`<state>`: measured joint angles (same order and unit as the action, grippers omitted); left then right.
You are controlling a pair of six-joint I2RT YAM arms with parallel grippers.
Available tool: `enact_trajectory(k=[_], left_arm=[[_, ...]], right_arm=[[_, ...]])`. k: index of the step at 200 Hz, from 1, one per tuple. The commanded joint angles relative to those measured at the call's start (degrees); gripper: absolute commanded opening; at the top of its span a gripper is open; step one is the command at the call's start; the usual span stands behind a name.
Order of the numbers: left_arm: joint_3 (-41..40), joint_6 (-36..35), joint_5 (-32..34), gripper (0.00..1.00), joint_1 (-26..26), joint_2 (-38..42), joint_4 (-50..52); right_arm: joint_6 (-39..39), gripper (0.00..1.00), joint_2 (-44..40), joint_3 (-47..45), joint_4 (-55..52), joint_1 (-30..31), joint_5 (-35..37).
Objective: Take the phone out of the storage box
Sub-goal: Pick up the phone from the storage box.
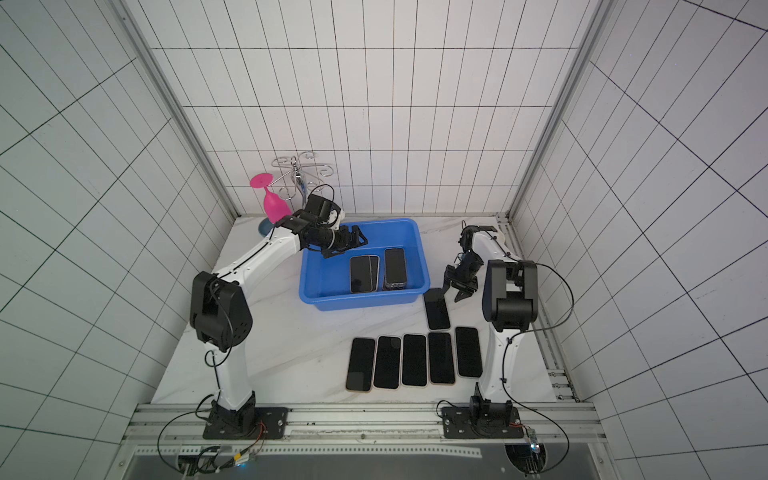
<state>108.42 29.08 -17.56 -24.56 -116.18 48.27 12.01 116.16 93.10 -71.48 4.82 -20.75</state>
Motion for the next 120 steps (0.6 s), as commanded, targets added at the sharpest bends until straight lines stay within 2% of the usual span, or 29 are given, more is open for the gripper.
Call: enact_trajectory(k=[1,25,38,65,120], left_arm=[[10.3,-2.8,13.1,0.98,-1.8,-7.3,13.5],[17.7,-3.0,19.7,0.98,-3.5,-14.1,19.6],[17.9,-2.4,18.2,0.98,-3.6,-16.0,20.2],[12.6,-2.1,14.5,0.98,-4.3,-15.2,13.3],[12.8,-1.6,11.7,0.98,-4.9,-18.8,12.5]], right_arm=[[5.5,0.58,-6.9,1.1,0.7,-0.5,0.5],[6.2,0.62,-9.1,4.0,-0.5,0.1,1.4],[5.3,0.62,-9.3,5.0,-1.3,0.3,1.0],[4.0,0.62,-9.0,6.1,-2.1,0.8,1.5],[1.0,0.62,-7.7,6.8,-3.4,1.1,1.6]])
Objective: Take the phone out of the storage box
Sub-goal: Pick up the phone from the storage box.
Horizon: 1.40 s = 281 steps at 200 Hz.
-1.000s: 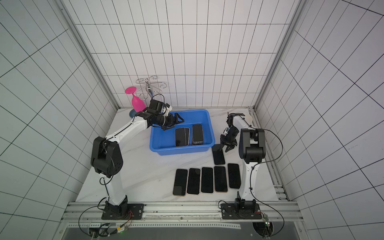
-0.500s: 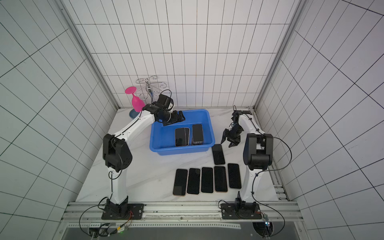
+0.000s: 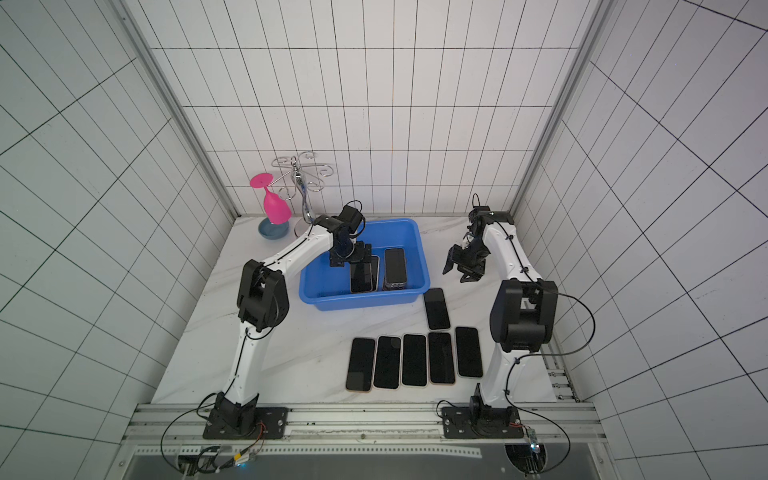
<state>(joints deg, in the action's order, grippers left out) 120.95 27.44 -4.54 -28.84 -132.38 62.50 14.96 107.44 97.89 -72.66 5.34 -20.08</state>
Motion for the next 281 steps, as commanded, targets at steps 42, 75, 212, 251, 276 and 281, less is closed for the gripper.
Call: enact_trajectory(k=[42,75,212,251,276,281], left_arm=[[1.8,0.7,-1.6,0.98,-1.4,-5.1,-0.6],[1.8,1.0,-0.9,0.98,-1.5,-6.5,0.1],[3.1,-4.9,-3.9,0.41,0.4,2.5,-0.3],[2.0,-10.0,-9.6,0.40,0.5,9.6,1.1],[-2.6,-11.3,-16.3,0.40,0.5,14.1,-0.1],[-3.6,-11.4,-17.6,0.40,0.5,14.9,-0.5]], right_arm=[[-3.0,0.62,1.7,1.4,-2.2,0.8,0.8],[-3.6,0.62,2.0,1.0,-2.2,0.9,0.9],[-1.7,0.60,5.2,10.4,-3.0,1.3,-4.8],[1.3,0.60,10.3,22.5,-2.9,2.3,-16.5],[3.8,0.61,16.3,33.3,-2.0,6.8,-24.8],[4.2,0.61,17.8,36.2,-2.4,8.0,-25.6]])
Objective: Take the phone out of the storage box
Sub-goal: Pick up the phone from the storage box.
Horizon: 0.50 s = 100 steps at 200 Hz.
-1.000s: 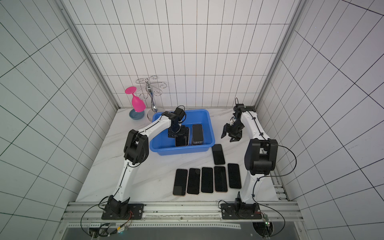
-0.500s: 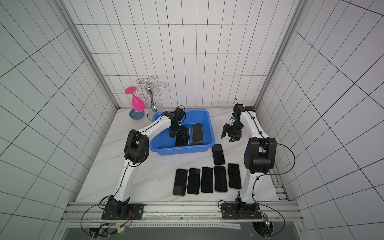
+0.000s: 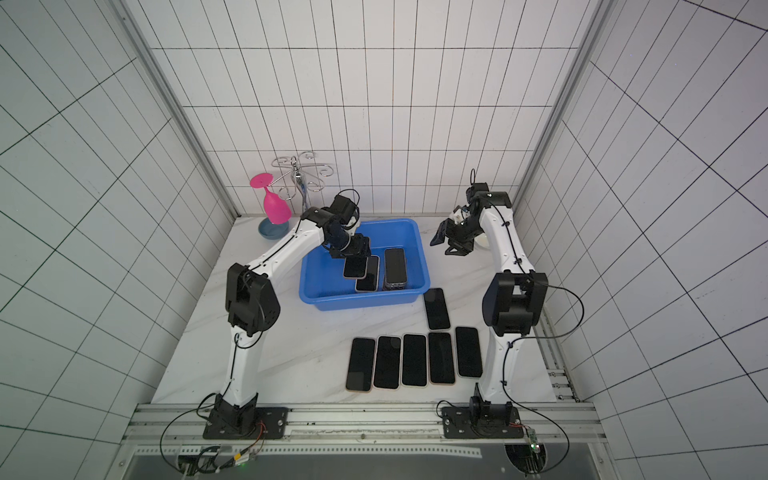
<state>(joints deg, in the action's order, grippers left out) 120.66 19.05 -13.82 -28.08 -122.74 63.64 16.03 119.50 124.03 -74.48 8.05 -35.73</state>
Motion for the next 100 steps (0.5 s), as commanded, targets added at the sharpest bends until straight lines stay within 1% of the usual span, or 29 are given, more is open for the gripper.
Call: enact_trajectory(k=[1,17,34,64,100], left_arm=[[-3.5,-3.0,-8.5,0.40,-0.3,5.4,-1.7],[-5.5,-3.4,-9.6,0.40,-0.8,6.9,-2.1],[-6.1,-3.5,-10.4,0.39,-1.1,7.3,-2.0],[-6.0,-3.1,-11.6,0.39,-1.4,7.6,-2.2],[-6.0,-3.1,-11.8,0.39,-1.5,7.3,-2.4]], right_arm=[[3.2,0.61,6.1,10.6,-0.6,5.5,-10.2],[6.1,0.61,10.5,17.7,0.0,8.8,-12.5],[8.6,0.61,13.1,20.4,1.8,11.5,-13.9],[9.5,0.61,13.4,16.4,4.0,14.8,-14.2],[7.1,0.59,11.6,10.6,3.7,17.6,-15.5]])
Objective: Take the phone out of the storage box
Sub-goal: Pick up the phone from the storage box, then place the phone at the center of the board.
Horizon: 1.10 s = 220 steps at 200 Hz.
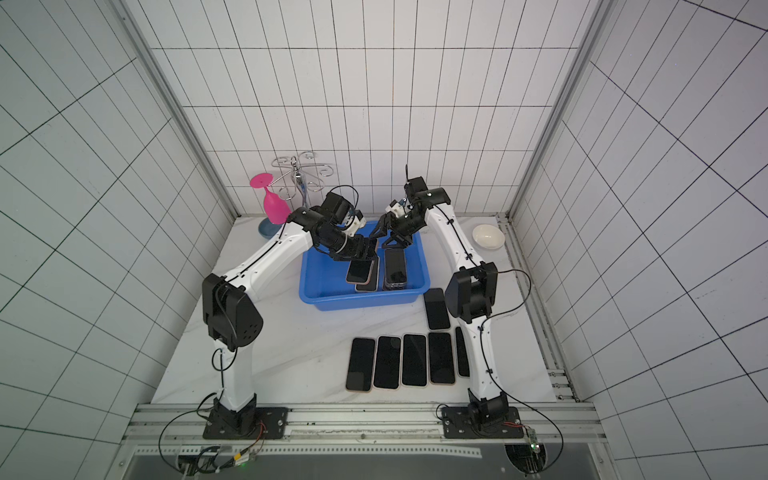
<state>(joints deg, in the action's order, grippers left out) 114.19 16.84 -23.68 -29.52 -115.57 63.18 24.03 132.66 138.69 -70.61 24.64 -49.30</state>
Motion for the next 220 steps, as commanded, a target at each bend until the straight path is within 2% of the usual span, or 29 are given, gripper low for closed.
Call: enact_trajectory(k=[1,32,65,81,93,108,114,121,154,179,197,220], left_arm=[[0.4,-0.9,-2.0,0.39,-0.1,0.2,-1.9],[0.2,-1.2,-2.5,0.39,-0.2,0.2,-1.9],[-0.3,-1.1,-4.6,0.40,-0.1,0.1,-2.8],[-0.2,-0.8,-4.9,0.44,0.1,-0.2,-3.1],[-0.4,0.0,-5.4,0.57,0.4,-0.1,-4.1],[-0.5,1.9,-6.9,0.86,1.2,0.1,-6.0],[-0.7,3.1,-7.8,0.94,1.7,0.4,-7.3],[-1.1,4.5,-9.1,0.98,2.4,0.8,-9.2],[-3.5,12.1,-12.0,0.98,6.0,3.0,-18.2],[-3.3,12.6,-10.1,0.98,6.9,3.1,-19.5],[-3.6,12.3,-8.1,0.98,6.9,2.9,-19.4],[-4.5,12.3,-6.8,0.98,7.0,2.6,-19.9]], right_arm=[[-1.0,0.59,-1.7,-4.3,-0.2,1.1,-1.9],[-3.8,0.47,-3.1,-9.1,-1.6,2.1,-3.2],[-6.0,0.14,-4.1,-11.1,-1.5,1.5,-7.8],[-6.7,0.03,-4.9,-11.7,-1.4,1.1,-9.8],[-6.8,0.00,-6.2,-12.9,-1.5,0.7,-9.4],[-6.8,0.00,-8.7,-15.2,-1.4,-0.7,-8.2],[-6.9,0.00,-10.0,-16.2,-1.7,-1.4,-6.7],[-7.3,0.00,-11.7,-17.2,-2.4,-2.7,-4.8],[-11.9,0.00,-20.6,-20.7,-11.9,-10.6,10.5],[-14.2,0.00,-27.0,-24.1,-17.4,-16.1,26.2],[-15.3,0.00,-28.6,-28.4,-19.1,-18.7,37.2],[-15.9,0.00,-27.3,-31.9,-18.8,-20.8,44.3]])
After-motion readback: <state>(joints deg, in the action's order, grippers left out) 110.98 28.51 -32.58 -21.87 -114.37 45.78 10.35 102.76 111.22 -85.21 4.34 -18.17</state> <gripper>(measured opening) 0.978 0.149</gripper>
